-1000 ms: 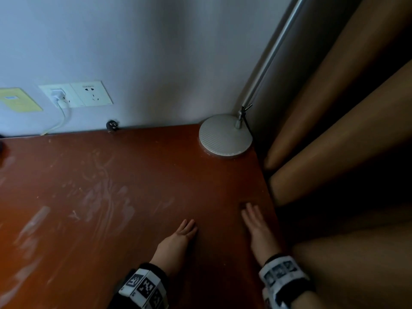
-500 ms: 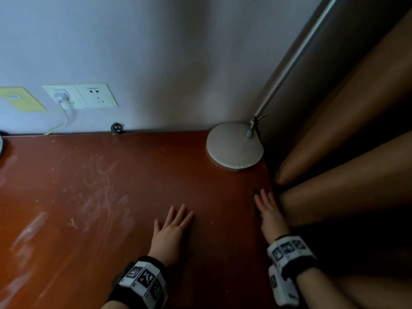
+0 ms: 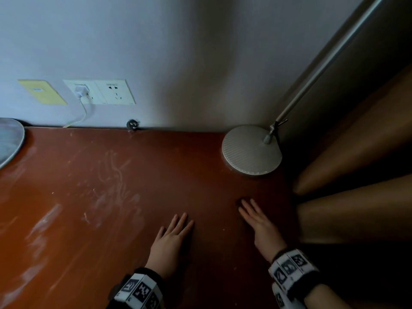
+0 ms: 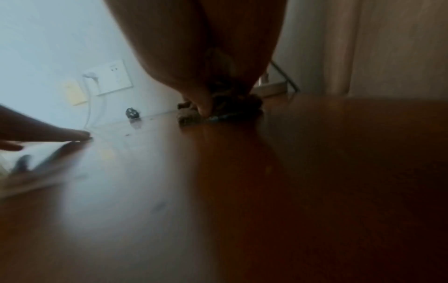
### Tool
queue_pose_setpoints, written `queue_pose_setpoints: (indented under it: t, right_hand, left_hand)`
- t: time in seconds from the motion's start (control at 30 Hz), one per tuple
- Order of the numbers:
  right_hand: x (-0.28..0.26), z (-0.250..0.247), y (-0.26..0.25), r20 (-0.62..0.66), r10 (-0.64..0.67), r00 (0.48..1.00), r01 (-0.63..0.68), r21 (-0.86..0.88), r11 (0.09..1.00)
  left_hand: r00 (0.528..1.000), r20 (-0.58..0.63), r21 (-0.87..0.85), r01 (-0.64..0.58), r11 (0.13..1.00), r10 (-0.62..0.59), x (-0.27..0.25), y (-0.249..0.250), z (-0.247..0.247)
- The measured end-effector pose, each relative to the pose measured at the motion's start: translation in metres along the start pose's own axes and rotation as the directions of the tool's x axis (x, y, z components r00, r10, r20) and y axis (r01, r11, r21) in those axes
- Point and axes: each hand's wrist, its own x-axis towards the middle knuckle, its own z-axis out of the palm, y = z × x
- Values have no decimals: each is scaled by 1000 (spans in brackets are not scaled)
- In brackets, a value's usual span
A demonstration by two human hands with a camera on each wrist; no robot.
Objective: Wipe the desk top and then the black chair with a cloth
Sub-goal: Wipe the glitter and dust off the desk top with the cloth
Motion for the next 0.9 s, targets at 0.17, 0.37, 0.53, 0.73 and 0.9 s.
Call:
queue_pose_setpoints:
  t: [0.17, 0.37, 0.53, 0.73, 0.9]
  right_hand:
    - [24, -17, 6, -12, 140, 990, -139, 27, 990]
    - [-20, 32, -112, 167, -114, 979, 118, -14, 993]
    - [-97, 84, -183, 337, -251, 907, 251, 42, 967]
    - [-83, 49, -114, -54, 315, 948, -316, -16, 949]
    - [-109, 69, -116, -140, 448, 883, -451, 12, 893]
  left_hand:
    - [999, -25, -11, -24, 1000, 24, -16, -8, 0]
    - [1000, 17, -15, -21, 1000, 21, -47, -37, 9]
    - [992, 34, 17, -120, 993, 119, -70, -62, 24]
    - [958, 189, 88, -235, 968, 215, -103, -82, 27]
    - [947, 223, 125, -264, 956, 233, -121, -102, 38]
